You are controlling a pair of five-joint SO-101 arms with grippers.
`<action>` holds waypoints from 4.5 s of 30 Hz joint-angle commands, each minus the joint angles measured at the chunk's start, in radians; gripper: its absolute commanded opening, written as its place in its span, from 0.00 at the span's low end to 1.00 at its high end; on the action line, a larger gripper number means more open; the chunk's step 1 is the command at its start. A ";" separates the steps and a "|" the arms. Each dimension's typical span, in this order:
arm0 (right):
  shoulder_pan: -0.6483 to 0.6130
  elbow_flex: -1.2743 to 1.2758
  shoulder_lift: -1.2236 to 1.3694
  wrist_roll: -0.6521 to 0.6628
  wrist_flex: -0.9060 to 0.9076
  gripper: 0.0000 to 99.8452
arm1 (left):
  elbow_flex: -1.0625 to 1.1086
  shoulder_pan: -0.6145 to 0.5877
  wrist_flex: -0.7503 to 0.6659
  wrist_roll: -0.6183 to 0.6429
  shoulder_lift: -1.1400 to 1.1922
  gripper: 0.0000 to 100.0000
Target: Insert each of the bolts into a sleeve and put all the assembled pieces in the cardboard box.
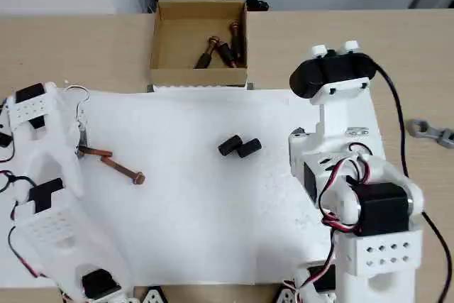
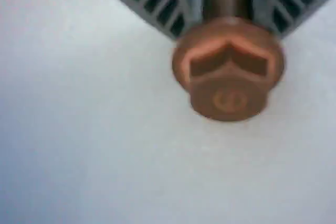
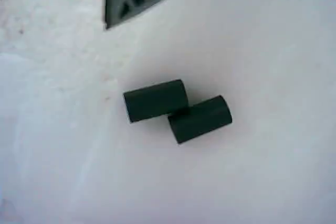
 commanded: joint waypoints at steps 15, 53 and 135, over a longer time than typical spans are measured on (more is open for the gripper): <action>0.008 -0.002 -0.016 -0.009 -0.015 0.17 | -0.550 0.003 0.350 -0.511 0.043 0.01; -0.113 -0.029 0.239 -0.011 -0.042 0.16 | -0.200 0.115 0.328 -1.237 -0.967 0.00; -0.344 -0.497 1.322 -0.796 -0.257 0.12 | 0.300 0.109 0.299 -1.241 -1.309 0.01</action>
